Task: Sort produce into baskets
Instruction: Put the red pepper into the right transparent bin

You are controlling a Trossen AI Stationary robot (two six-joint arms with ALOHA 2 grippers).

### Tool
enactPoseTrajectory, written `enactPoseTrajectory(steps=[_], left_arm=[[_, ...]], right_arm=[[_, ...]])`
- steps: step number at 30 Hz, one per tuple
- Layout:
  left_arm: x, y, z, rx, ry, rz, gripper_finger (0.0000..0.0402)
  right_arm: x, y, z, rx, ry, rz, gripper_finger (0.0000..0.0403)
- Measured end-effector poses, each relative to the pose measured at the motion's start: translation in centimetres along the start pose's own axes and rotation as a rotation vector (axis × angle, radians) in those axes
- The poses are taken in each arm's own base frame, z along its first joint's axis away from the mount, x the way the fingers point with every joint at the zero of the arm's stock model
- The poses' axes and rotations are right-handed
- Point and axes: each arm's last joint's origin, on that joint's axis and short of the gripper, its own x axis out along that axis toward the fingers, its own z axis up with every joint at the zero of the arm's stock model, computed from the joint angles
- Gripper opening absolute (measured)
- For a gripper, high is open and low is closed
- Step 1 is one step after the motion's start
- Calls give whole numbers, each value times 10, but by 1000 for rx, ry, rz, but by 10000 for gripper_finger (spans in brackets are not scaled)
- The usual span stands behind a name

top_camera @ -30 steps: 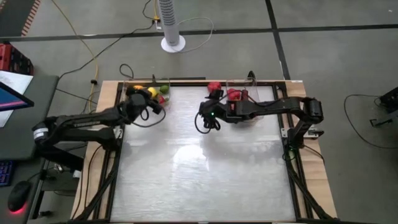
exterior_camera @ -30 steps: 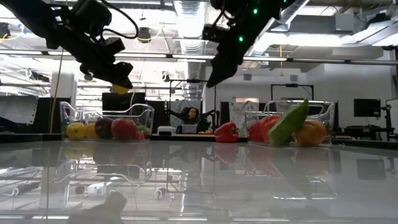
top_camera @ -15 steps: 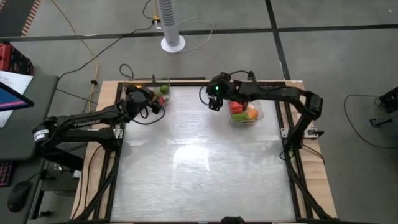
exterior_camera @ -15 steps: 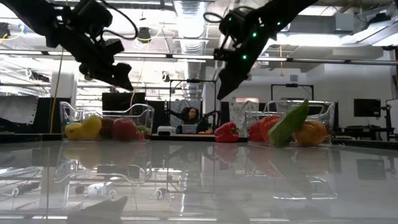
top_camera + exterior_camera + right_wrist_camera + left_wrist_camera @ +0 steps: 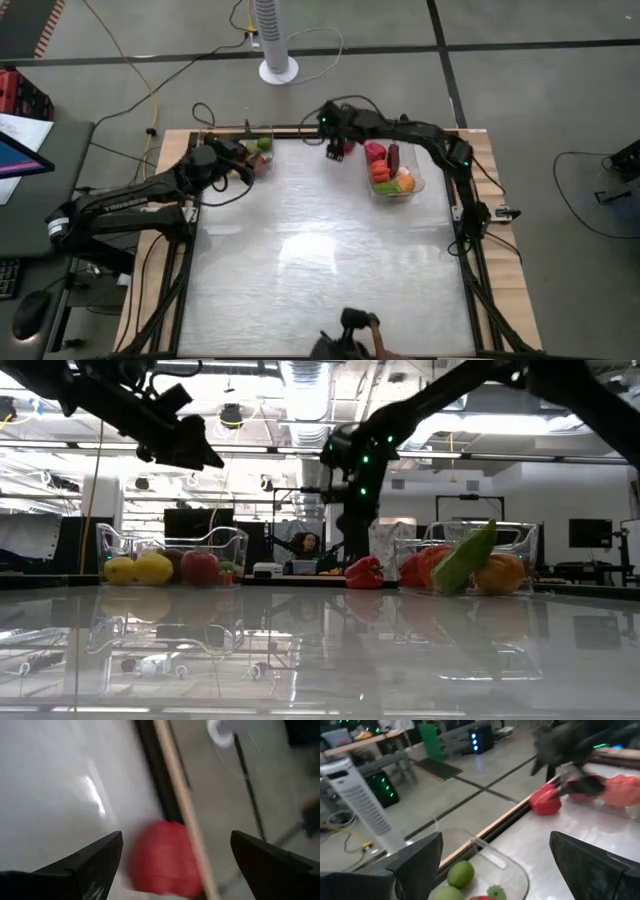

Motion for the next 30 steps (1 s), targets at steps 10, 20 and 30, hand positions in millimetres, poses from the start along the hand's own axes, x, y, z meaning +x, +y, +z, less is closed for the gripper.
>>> enactPoseTrajectory(steps=[10, 20, 30], left_arm=[[-6, -1, 7, 92, -60, -115, 355], [-9, 0, 19, 100, -99, -125, 355], [-9, 0, 19, 100, -92, -126, 355]], right_arm=[[38, -25, -14, -16, 197, 98, 398], [41, -22, -28, 13, 309, 187, 388], [36, -9, -23, 11, 304, 191, 326]])
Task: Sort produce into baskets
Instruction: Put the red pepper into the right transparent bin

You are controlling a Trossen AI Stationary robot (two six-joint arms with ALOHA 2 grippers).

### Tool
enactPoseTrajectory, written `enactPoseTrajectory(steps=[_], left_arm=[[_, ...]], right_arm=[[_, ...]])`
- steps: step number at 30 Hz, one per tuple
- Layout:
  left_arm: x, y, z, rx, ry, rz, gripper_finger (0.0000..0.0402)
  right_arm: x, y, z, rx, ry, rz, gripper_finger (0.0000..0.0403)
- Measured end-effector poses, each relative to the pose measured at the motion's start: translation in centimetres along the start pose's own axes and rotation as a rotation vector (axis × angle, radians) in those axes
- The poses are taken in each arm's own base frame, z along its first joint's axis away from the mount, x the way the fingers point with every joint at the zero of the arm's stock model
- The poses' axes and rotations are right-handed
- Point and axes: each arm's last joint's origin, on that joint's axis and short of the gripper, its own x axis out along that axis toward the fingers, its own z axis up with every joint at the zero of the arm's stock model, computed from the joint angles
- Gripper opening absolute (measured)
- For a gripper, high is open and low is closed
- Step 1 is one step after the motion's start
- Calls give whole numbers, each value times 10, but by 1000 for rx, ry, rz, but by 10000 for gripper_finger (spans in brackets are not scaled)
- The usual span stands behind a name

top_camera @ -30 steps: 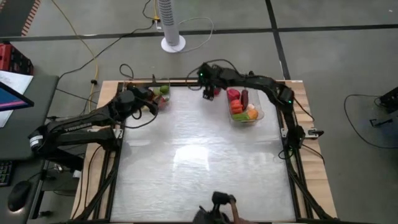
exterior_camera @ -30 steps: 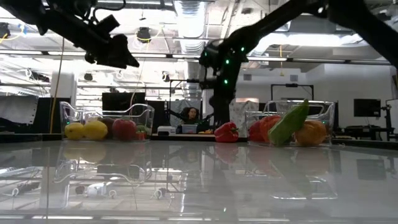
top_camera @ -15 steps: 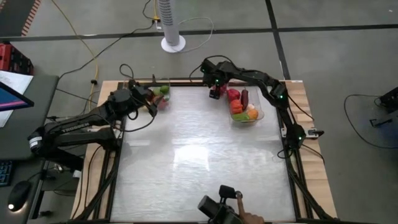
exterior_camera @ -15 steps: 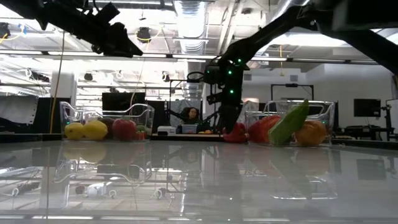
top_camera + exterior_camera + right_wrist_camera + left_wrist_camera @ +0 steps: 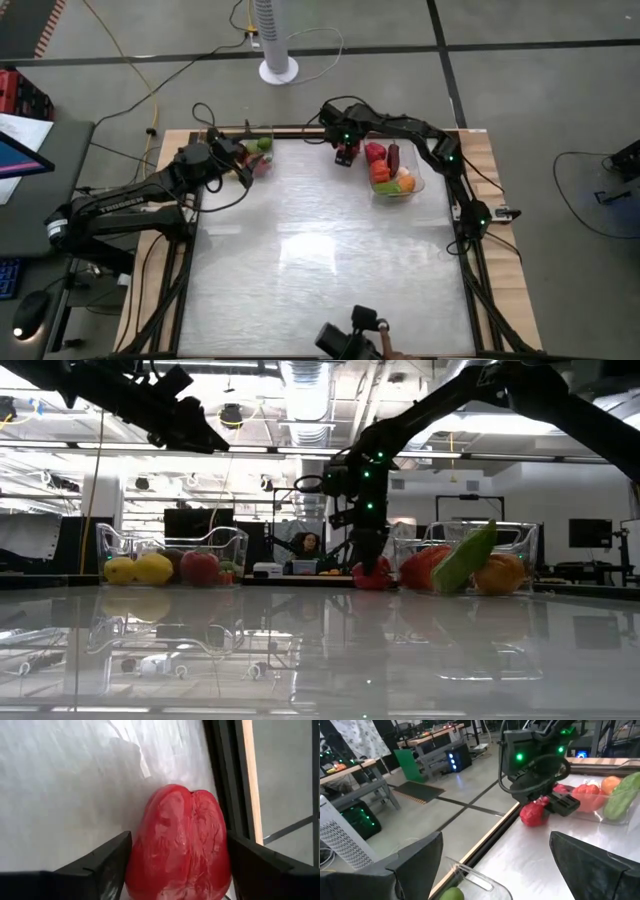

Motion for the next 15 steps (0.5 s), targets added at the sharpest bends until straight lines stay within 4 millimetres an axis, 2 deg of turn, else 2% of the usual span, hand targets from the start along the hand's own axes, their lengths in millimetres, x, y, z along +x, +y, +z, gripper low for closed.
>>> enactPoseTrajectory(steps=[3, 8, 11, 15], left_arm=[[0, 0, -1, 2, 9, -1, 355], [-3, 0, 1, -5, -6, -18, 355], [-5, 0, 2, -9, -25, -42, 355], [-6, 0, 3, -10, -31, -42, 355]], right_arm=[[-1, 3, 3, -3, -18, -5, 310], [-8, 12, 5, -55, -5, 0, 309], [-29, 19, 9, -91, 12, 12, 310], [-71, 34, 11, -91, -72, 25, 310]])
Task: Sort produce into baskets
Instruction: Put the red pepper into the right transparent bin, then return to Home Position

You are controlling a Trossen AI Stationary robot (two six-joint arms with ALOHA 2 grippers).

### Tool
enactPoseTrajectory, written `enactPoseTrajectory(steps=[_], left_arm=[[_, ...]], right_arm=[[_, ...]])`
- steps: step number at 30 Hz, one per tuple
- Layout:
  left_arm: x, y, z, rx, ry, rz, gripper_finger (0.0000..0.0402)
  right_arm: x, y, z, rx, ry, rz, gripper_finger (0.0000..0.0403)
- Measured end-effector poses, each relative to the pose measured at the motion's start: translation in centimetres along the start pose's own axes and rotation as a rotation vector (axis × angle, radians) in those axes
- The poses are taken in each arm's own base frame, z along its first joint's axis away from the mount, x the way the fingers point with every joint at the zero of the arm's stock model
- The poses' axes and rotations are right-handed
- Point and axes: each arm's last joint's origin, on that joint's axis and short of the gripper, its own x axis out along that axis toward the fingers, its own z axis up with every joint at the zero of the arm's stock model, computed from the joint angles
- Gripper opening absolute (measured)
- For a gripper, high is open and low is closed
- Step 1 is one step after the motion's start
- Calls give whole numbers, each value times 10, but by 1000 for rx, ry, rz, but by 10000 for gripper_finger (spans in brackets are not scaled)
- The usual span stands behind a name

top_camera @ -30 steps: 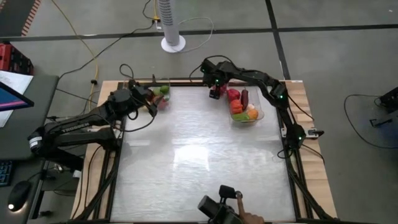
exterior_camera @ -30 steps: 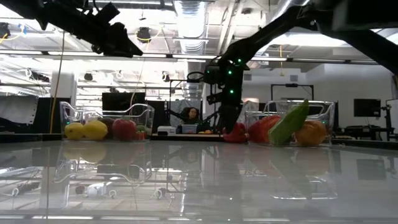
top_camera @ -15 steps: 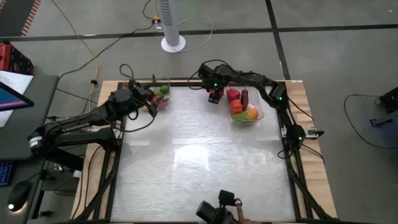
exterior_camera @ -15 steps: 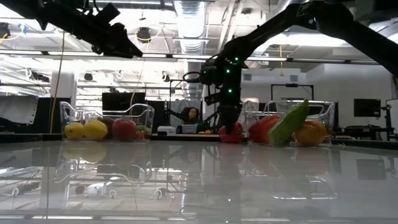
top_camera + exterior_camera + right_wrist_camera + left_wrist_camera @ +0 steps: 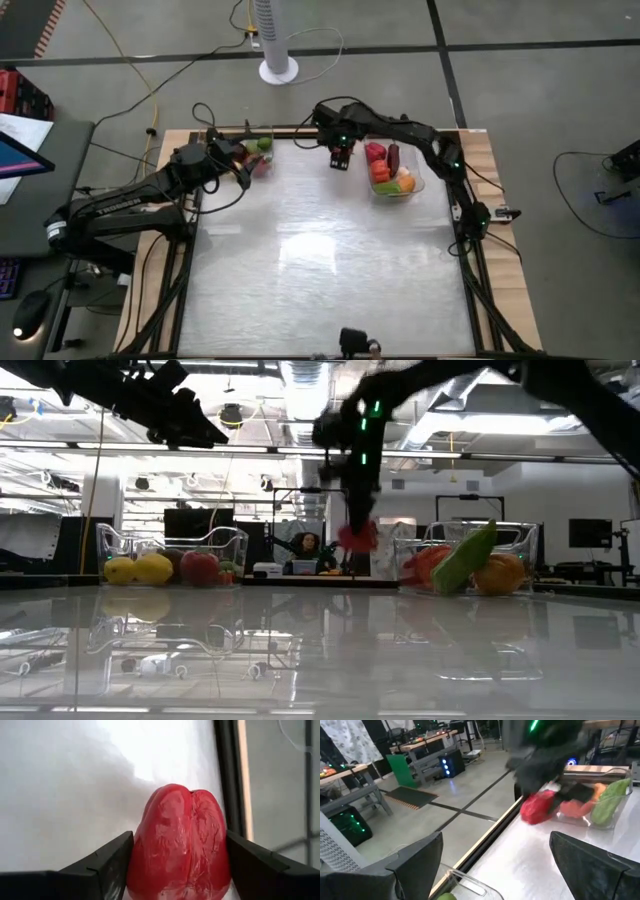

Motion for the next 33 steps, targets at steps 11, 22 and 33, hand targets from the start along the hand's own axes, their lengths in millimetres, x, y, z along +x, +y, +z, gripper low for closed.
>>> enactPoseTrajectory(steps=[11, 22, 33], left_arm=[[-7, -1, -1, -74, 15, -31, 355], [-11, -7, 10, -127, -94, -68, 355], [-12, -17, 9, -144, -176, -252, 355]], right_arm=[[-84, 42, -44, 54, -229, -5, 310], [-75, 49, -158, 289, -443, -149, 314], [-63, 44, -221, 471, -517, -128, 392]])
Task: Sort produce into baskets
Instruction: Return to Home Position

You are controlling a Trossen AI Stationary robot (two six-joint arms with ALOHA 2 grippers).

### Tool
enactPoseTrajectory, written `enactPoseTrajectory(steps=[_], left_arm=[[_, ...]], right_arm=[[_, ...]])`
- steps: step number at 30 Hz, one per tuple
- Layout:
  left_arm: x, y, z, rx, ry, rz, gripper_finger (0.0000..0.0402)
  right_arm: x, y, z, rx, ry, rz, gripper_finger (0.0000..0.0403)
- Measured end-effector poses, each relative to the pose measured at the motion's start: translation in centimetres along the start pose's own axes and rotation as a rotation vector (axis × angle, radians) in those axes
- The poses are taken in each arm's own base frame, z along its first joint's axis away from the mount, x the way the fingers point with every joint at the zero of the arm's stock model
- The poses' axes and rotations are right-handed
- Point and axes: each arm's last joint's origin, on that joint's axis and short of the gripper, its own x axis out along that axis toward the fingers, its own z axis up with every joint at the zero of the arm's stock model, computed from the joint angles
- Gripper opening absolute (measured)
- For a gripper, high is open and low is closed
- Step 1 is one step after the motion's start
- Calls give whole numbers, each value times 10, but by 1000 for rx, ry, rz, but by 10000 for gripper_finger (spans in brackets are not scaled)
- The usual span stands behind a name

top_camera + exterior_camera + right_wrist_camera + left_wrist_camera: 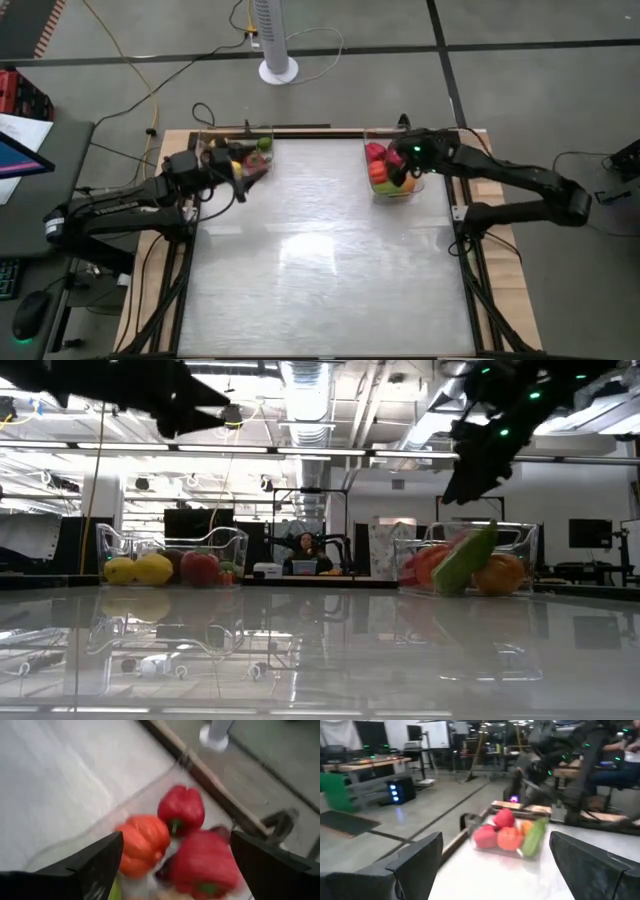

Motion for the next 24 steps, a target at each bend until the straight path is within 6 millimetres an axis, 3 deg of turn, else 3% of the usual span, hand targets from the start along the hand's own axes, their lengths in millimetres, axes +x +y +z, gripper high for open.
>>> enactPoseTrajectory(steps=[6, 16, 24], left_arm=[[-21, -5, -42, -31, -34, -27, 355], [-50, -9, -96, -232, -78, -27, 355], [-63, -12, -109, -244, -79, -35, 355]], right_arm=[[-17, -1, -29, 130, -218, 78, 375], [-31, 20, -59, 248, -701, 318, 373], [-25, 27, -88, 241, -727, 378, 373]])
